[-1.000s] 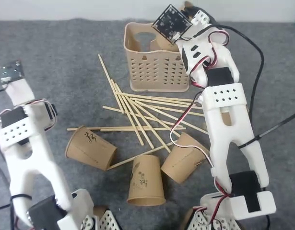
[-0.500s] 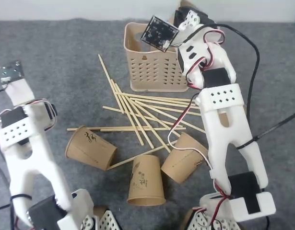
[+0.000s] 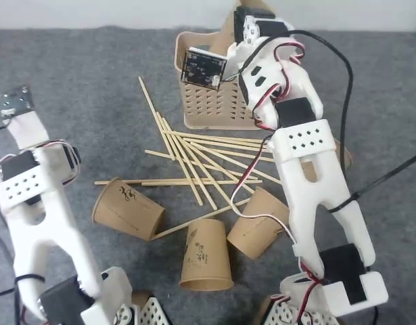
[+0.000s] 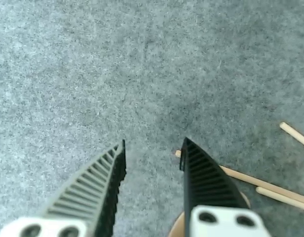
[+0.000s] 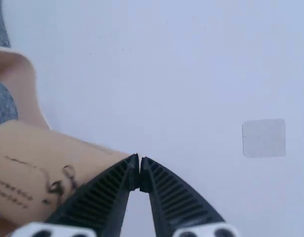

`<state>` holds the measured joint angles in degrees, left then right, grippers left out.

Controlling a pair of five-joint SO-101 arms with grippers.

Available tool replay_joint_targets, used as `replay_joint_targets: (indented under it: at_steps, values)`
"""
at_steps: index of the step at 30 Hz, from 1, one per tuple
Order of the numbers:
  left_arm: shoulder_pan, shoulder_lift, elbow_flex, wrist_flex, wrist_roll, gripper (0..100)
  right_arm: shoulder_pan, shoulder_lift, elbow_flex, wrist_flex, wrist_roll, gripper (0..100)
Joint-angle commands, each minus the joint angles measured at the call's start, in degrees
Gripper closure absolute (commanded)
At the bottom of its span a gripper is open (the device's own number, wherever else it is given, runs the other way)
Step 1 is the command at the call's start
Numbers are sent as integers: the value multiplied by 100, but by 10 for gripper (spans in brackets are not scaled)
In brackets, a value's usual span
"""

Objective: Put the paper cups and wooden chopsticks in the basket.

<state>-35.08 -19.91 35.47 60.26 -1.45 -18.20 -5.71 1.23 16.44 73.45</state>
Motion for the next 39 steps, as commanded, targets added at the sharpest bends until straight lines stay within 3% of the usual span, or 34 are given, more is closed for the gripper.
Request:
replay_joint_targets:
  at_steps: [1,6,10,12,15,20,26,31,39]
  values:
    - [0,-35,-48,-123,-26,830,295,-286,-360,-163,97,991]
    - [0,-35,-48,-123,-26,830,532,-286,-369,-180,554,991]
    - [9,-35,-48,-123,-26,830,602,-303,-369,-391,457,991]
    - [9,-35,-48,-123,-26,830,602,-312,-378,-813,-167,991]
    - [26,-35,4,-141,-26,830,611,-620,-475,-1156,-1723,990]
    - [26,-35,57,-246,-26,830,637,-1851,-993,822,-4026,991]
    - [299,-44,-242,-35,141,830,1807,-2721,-1108,2686,-6259,991]
    - [1248,-35,-1385,870,492,830,2686,-2457,-1108,3442,-7235,991]
    - [3226,62,-3732,1697,1213,830,3099,-1947,-527,4743,-8105,991]
